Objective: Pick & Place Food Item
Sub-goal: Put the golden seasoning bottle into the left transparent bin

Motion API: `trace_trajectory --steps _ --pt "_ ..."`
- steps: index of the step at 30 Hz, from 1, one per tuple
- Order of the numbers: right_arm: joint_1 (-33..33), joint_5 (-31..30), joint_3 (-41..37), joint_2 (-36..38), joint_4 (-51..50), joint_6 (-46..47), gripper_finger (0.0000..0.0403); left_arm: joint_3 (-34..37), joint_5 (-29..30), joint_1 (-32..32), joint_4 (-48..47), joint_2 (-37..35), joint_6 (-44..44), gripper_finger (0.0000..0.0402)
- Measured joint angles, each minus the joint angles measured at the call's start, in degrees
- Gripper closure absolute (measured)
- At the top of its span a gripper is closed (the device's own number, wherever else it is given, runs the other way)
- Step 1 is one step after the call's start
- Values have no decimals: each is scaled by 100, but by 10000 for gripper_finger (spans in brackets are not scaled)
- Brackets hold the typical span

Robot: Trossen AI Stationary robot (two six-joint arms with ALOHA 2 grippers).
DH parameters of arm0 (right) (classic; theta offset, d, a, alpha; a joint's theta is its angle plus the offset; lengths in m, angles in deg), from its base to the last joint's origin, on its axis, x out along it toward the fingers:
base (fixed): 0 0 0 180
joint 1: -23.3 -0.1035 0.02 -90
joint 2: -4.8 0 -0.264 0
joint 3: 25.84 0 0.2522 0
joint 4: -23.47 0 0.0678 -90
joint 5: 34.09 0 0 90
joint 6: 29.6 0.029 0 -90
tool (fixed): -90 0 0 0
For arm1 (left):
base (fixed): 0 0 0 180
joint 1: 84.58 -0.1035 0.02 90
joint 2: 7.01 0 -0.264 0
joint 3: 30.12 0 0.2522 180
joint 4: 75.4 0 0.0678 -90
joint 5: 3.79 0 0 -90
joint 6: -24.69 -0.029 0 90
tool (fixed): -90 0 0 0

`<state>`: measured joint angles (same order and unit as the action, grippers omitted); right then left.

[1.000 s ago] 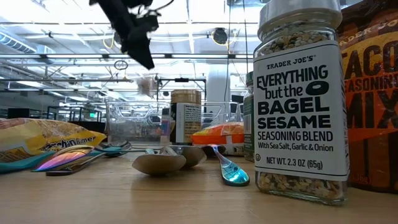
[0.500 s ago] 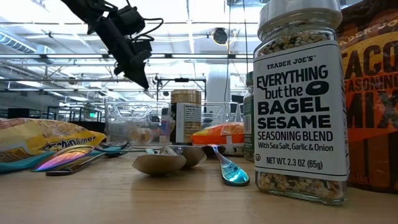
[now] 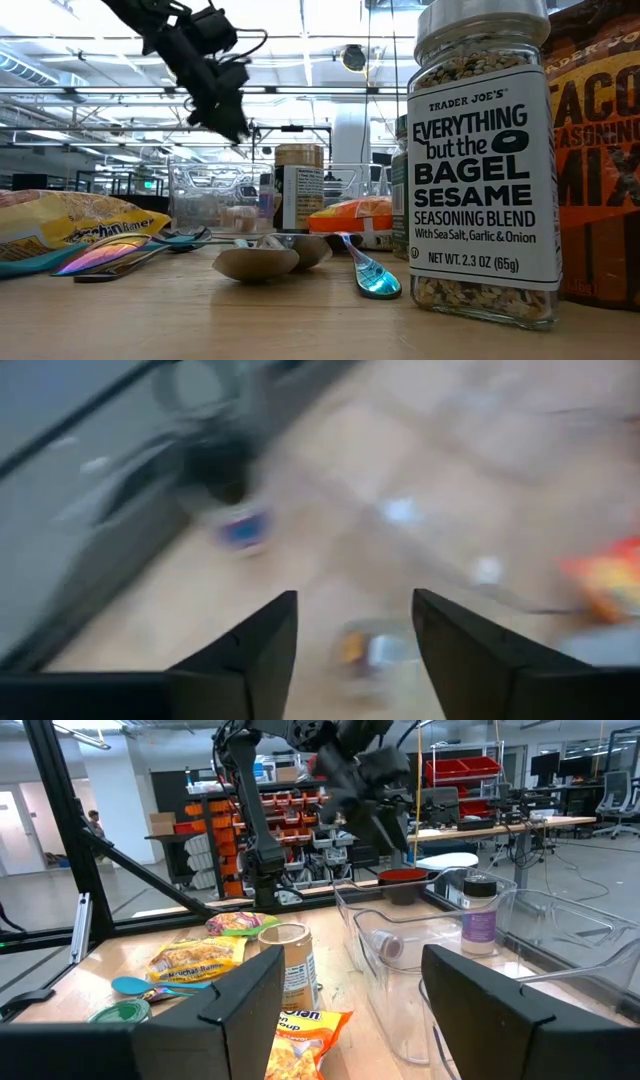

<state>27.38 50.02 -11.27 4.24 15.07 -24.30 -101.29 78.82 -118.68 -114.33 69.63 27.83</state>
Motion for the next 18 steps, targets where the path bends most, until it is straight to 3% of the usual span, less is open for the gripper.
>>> trace_trajectory --steps 3,6,12,18 --pt "0 -1 0 0 0 0 170 0 -545 390 362 0 10 175" --pt "0 -1 0 0 0 0 170 0 -651 874 679 0 -37 167" --pt "0 -1 0 0 0 0 170 -25 -307 1893 1528 47 -154 112" --pt "0 -1 0 2 0 0 170 -742 348 2596 912 299 -494 38"
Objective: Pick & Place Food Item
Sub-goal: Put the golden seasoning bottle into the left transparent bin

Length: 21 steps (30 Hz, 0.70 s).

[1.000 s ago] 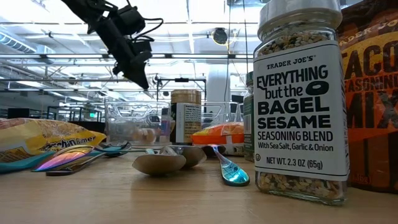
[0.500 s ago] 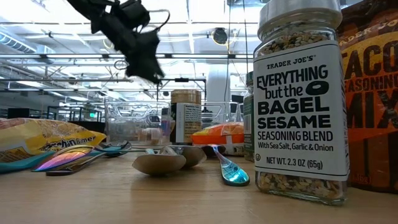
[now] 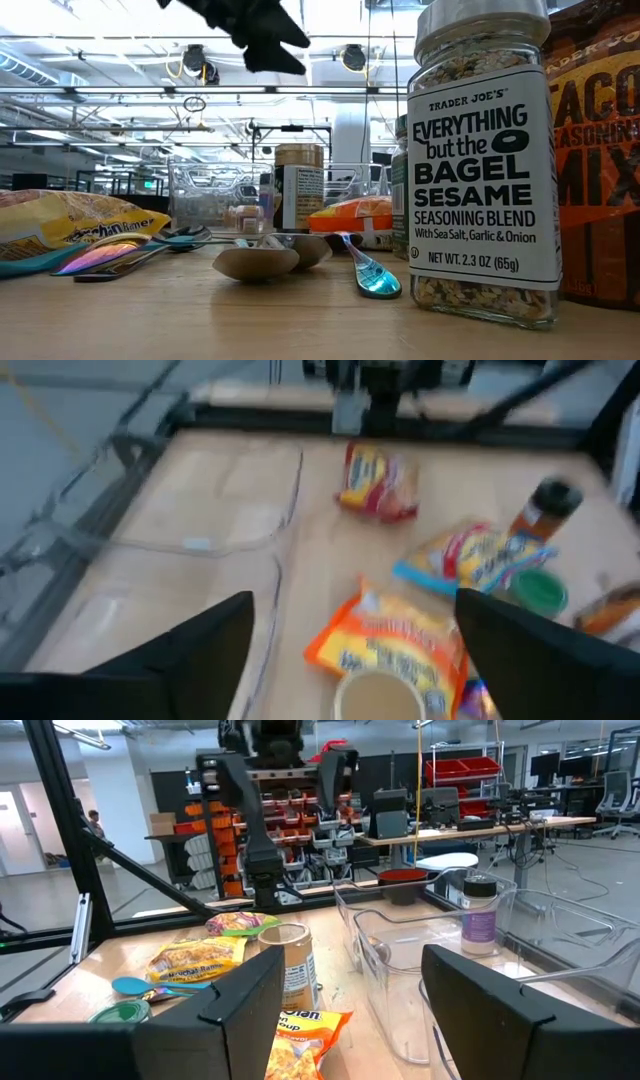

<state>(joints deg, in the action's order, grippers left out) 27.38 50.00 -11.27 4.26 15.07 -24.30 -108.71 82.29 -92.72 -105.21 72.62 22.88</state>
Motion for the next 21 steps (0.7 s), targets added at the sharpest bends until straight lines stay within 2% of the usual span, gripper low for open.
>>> trace_trajectory --steps 4,8,15,21 --pt "0 0 0 -1 2 0 170 -723 438 226 -1033 634 -260 7" --pt "0 0 0 0 2 0 170 -1135 478 338 -1620 1361 -692 10" --pt "0 0 -2 -1 2 0 170 -1175 476 404 -1626 2010 -796 30" --pt "0 0 0 0 2 0 170 -1190 456 404 -1689 2092 -699 27"
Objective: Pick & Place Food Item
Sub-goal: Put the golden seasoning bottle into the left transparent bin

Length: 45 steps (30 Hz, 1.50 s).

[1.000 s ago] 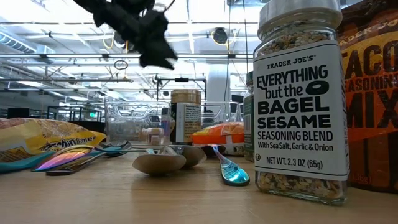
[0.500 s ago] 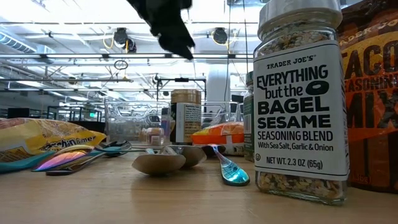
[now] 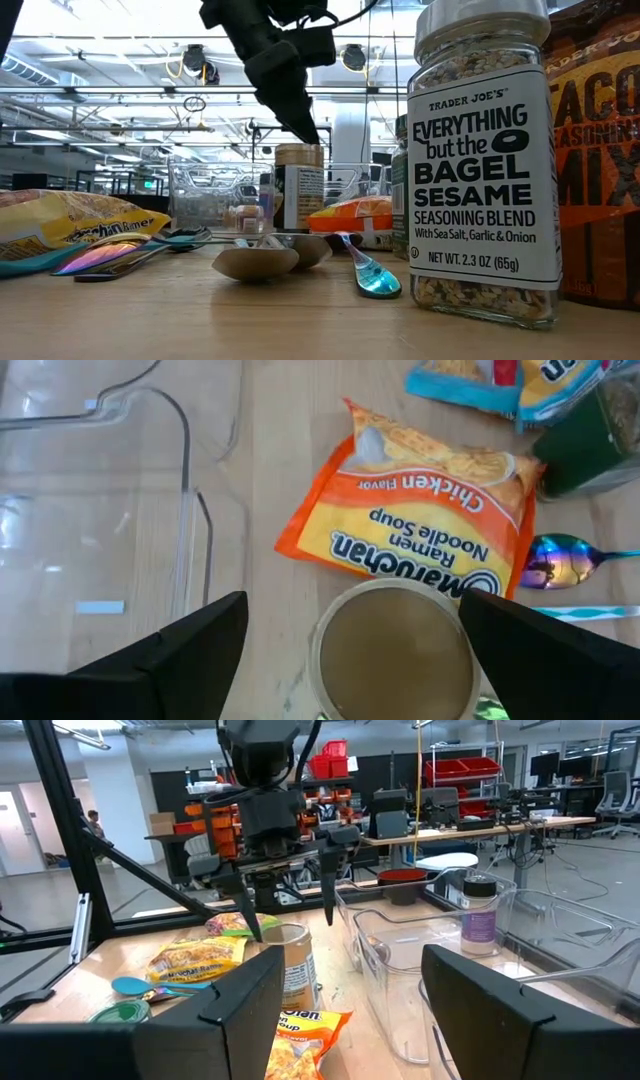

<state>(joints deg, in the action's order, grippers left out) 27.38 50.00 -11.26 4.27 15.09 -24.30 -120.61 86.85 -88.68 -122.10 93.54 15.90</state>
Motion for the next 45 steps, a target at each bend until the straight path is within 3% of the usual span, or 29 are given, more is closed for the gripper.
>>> trace_trajectory --steps 10,36,40,45 --pt "0 0 -1 -2 0 0 170 24 -238 22 -675 30 91 30" --pt "0 0 -2 -2 -7 0 170 98 -214 66 -131 310 356 37" --pt "0 0 -2 -1 4 0 170 96 -254 65 -23 256 336 63" --pt "0 0 -2 -2 0 0 170 63 -256 66 36 245 351 132"
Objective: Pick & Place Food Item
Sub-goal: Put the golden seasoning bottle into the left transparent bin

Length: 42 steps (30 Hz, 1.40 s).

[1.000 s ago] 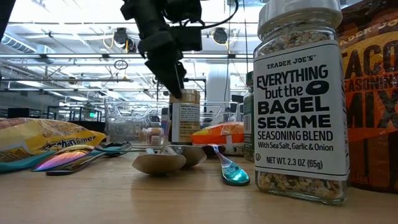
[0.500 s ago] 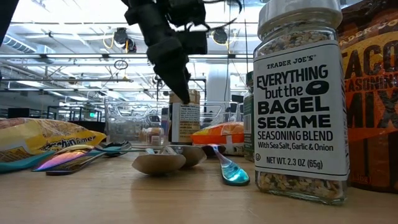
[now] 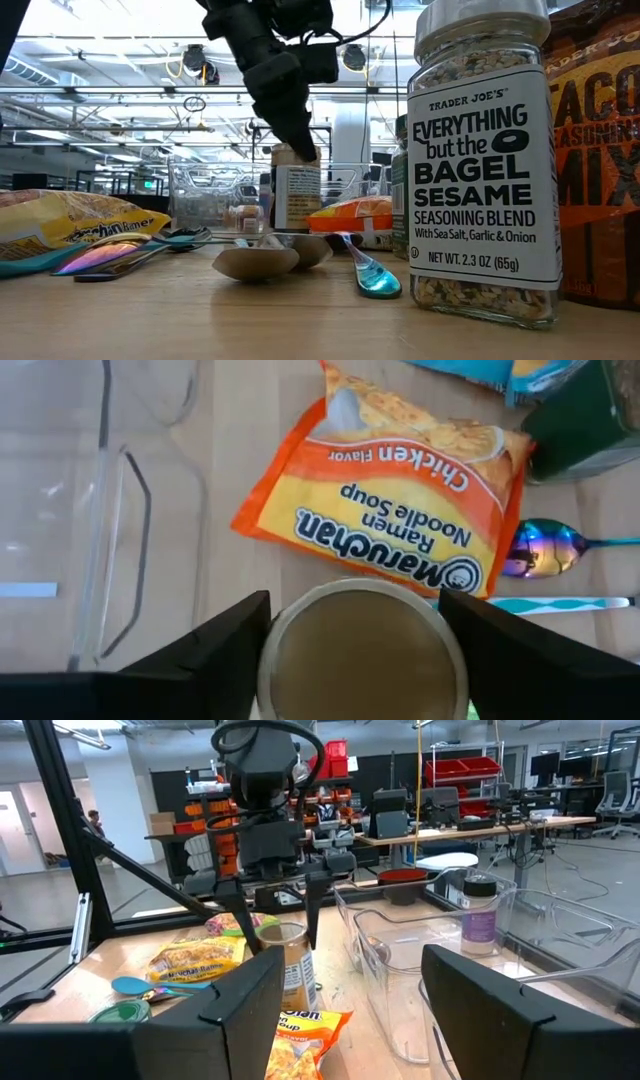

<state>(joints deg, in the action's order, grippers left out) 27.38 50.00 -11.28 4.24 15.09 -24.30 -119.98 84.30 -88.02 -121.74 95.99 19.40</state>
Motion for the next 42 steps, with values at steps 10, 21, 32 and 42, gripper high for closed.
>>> trace_trajectory --steps 10,21,32,42 --pt "0 1 2 1 0 0 170 -2 38 0 -43 -4 272 132" --pt "0 0 1 -3 24 0 170 -659 69 0 -1032 -387 273 129" --pt "0 1 1 -36 11 0 170 -964 480 -437 -1639 -1598 -88 132" --pt "0 0 2 -37 9 0 170 -977 754 -2103 -1806 -2314 -343 132"
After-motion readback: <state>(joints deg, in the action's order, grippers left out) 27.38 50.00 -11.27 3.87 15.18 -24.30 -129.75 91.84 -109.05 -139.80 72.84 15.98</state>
